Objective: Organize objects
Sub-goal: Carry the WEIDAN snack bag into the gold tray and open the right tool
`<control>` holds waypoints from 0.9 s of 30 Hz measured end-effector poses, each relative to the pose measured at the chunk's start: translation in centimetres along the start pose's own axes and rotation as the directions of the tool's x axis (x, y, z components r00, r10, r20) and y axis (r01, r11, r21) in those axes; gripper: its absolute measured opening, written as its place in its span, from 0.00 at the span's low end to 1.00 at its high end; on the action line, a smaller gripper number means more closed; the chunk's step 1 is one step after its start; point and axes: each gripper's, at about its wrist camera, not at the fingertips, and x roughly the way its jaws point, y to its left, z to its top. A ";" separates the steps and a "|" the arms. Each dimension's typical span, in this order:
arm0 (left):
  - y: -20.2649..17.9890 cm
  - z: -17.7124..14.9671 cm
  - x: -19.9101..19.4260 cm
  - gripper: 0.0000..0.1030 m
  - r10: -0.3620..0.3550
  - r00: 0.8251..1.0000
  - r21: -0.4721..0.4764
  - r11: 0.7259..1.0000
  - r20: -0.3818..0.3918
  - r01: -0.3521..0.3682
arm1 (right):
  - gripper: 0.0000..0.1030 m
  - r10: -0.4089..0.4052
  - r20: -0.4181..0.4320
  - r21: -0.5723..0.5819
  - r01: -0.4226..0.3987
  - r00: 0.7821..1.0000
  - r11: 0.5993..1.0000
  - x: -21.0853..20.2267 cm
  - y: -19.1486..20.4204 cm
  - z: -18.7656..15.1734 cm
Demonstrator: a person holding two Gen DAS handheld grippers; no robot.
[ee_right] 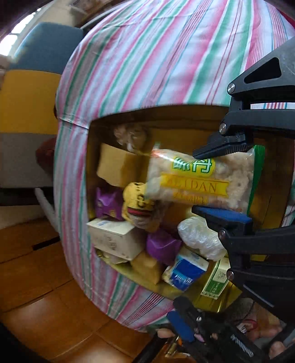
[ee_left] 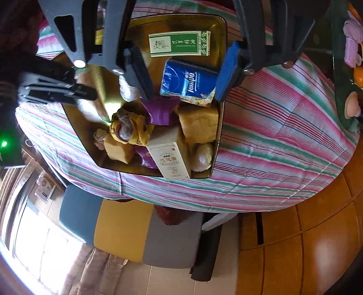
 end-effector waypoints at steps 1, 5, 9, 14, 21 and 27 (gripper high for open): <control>0.0 0.0 0.0 0.60 0.008 1.000 0.000 1.000 0.003 -0.008 | 0.40 -0.008 -0.011 -0.007 0.008 1.000 1.000 0.7 0.3 0.0; 0.2 0.1 -0.2 0.60 0.047 0.999 -0.001 0.999 0.022 -0.047 | 0.40 -0.022 -0.033 -0.018 0.022 0.999 1.000 2.1 0.9 -0.2; 0.2 0.3 -0.4 0.60 0.081 0.996 0.000 0.997 0.041 -0.081 | 0.40 -0.031 -0.026 -0.035 0.030 0.999 0.999 2.2 1.1 -0.3; -0.3 0.6 -1.7 0.60 0.097 0.991 0.010 0.995 0.095 -0.098 | 0.40 -0.069 -0.020 -0.077 0.067 0.997 0.995 2.0 1.5 -0.5; -1.3 0.9 -3.6 0.64 0.106 0.983 0.033 0.993 0.153 -0.112 | 0.45 -0.071 0.009 -0.080 0.072 0.997 0.994 1.0 1.5 -1.1; -2.1 0.7 -4.0 0.64 0.158 0.978 0.041 0.985 0.135 -0.165 | 0.65 -0.071 0.122 -0.024 0.074 0.990 0.997 -1.2 1.6 -2.2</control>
